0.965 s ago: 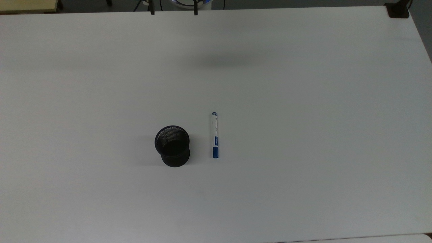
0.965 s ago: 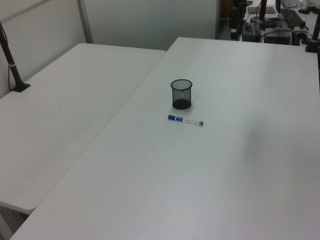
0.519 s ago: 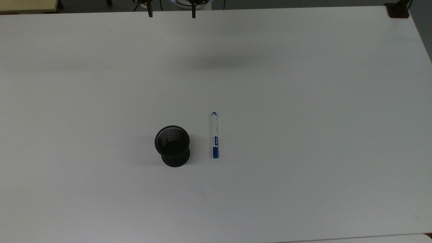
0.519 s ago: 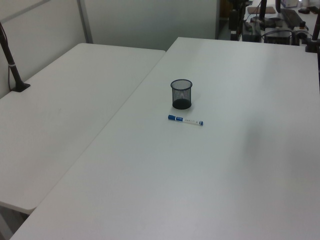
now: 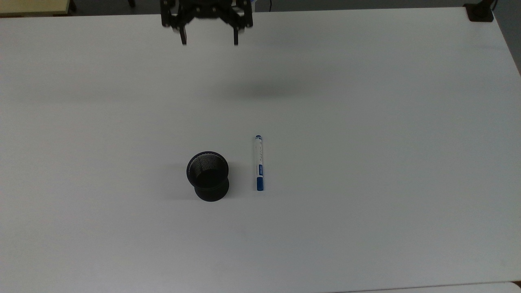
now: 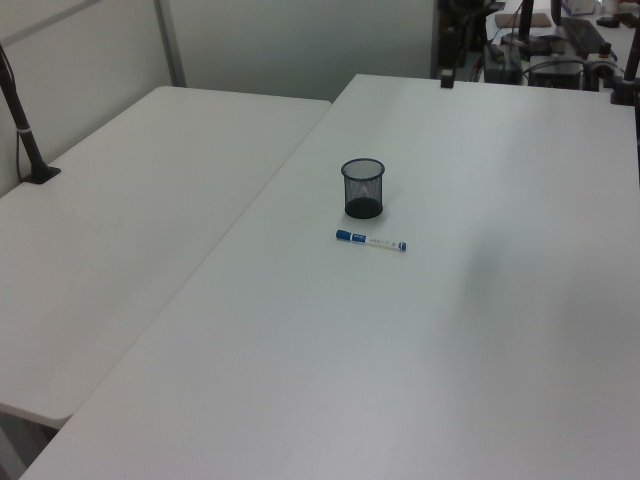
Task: Insert the marker
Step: 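Move the open gripper down over the blue-capped white marker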
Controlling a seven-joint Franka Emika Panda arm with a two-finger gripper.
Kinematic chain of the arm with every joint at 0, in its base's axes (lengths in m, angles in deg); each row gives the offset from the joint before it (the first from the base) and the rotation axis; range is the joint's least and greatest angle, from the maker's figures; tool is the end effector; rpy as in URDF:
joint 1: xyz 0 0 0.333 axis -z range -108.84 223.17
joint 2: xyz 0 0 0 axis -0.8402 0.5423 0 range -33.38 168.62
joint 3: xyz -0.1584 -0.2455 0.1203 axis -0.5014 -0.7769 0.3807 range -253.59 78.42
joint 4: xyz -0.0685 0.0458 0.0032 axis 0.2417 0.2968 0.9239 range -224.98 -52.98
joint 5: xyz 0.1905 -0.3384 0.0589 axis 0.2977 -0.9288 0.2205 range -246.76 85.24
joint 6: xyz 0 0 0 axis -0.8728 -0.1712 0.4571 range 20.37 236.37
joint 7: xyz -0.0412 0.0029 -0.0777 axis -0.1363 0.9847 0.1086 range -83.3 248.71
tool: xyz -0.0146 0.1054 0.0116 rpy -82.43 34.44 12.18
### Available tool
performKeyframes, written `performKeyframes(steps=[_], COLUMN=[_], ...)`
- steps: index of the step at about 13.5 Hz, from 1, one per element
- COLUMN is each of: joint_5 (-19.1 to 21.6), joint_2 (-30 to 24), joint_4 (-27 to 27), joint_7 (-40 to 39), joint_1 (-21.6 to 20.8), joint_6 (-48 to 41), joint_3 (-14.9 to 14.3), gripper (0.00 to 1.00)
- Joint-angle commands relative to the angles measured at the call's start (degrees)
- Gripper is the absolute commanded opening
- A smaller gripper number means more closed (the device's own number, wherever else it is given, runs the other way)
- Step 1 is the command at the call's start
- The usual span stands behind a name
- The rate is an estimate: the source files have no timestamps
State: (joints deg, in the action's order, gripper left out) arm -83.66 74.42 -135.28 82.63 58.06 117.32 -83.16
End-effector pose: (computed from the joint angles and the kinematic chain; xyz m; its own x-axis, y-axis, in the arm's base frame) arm 0.5997 0.0292 0.5963 0.9965 0.0668 0.0500 0.0648 -0.9970 0.0413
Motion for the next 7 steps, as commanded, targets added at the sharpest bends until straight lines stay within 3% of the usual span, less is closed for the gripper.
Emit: performKeyframes(steps=[1, 4, 7], joint_5=[-0.4, -1.4, -1.6], joint_2=[5.7, 12.5, 16.0], joint_4=[-0.2, -0.2, -0.3], joint_7=[-0.4, 0.6, 4.4], joint_1=[-2.0, -5.1, -6.4], joint_6=[7.8, 16.1, 21.1], joint_3=[0.0, -0.1, -0.1], gripper=[1.00, 1.00, 1.00])
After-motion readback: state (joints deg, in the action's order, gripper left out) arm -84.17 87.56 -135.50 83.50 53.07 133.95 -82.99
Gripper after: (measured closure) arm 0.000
